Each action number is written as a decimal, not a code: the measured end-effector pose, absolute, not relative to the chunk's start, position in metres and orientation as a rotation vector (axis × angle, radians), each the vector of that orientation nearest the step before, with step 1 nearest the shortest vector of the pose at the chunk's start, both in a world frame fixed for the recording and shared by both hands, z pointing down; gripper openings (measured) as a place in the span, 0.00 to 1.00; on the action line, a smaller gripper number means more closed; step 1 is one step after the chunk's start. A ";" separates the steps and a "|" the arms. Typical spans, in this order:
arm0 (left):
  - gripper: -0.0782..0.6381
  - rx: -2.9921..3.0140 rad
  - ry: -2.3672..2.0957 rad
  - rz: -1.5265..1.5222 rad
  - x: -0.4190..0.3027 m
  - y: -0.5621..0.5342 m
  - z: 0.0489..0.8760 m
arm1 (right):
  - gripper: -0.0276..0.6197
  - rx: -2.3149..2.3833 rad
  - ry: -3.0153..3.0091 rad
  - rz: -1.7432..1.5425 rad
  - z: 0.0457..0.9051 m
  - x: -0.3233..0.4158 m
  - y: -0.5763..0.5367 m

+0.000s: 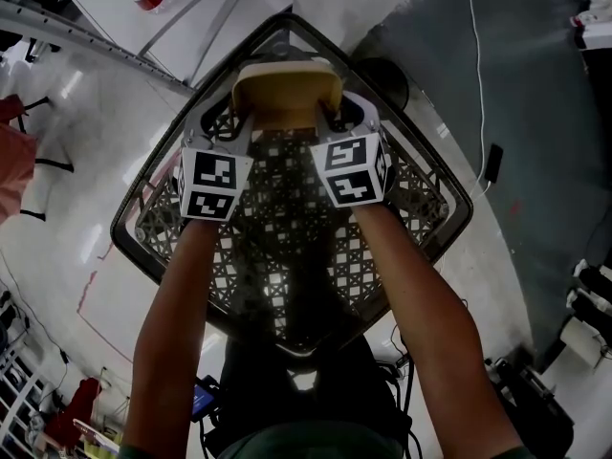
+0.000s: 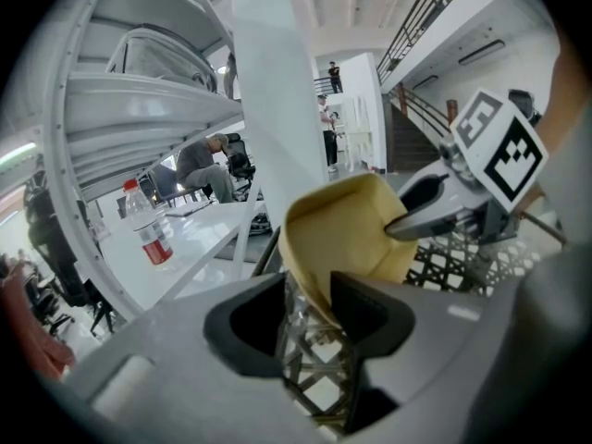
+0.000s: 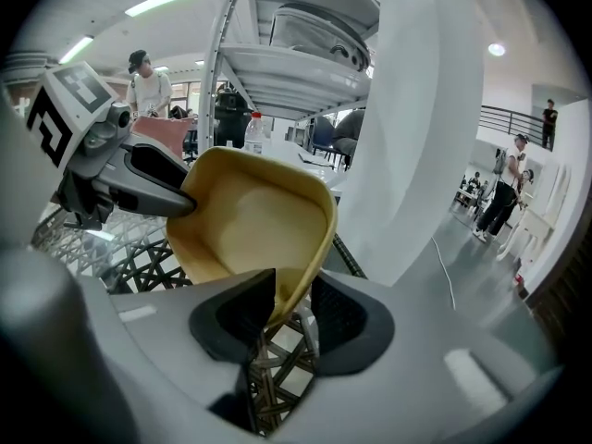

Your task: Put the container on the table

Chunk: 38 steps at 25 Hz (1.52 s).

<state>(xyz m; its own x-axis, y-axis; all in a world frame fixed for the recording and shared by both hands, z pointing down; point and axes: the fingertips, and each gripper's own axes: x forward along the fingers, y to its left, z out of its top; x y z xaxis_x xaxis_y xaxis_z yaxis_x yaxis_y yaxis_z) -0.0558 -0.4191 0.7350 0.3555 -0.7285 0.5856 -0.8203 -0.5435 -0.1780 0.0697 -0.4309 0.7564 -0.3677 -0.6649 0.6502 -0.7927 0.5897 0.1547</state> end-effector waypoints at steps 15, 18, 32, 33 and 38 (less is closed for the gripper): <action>0.33 2.472 -1.431 0.941 -0.057 -0.415 0.722 | 0.26 1.153 -2.146 0.260 0.745 0.071 -0.429; 0.33 2.476 -1.430 0.944 -0.057 -0.413 0.717 | 0.26 1.152 -2.144 0.266 0.742 0.071 -0.428; 0.31 2.533 -1.431 0.923 -0.052 -0.405 0.672 | 0.26 1.153 -2.180 0.228 0.700 0.066 -0.419; 0.30 2.544 -1.424 0.924 -0.051 -0.402 0.666 | 0.26 1.156 -2.189 0.223 0.692 0.065 -0.417; 0.18 2.632 -1.373 0.907 -0.045 -0.382 0.626 | 0.13 1.143 -2.294 0.188 0.640 0.052 -0.402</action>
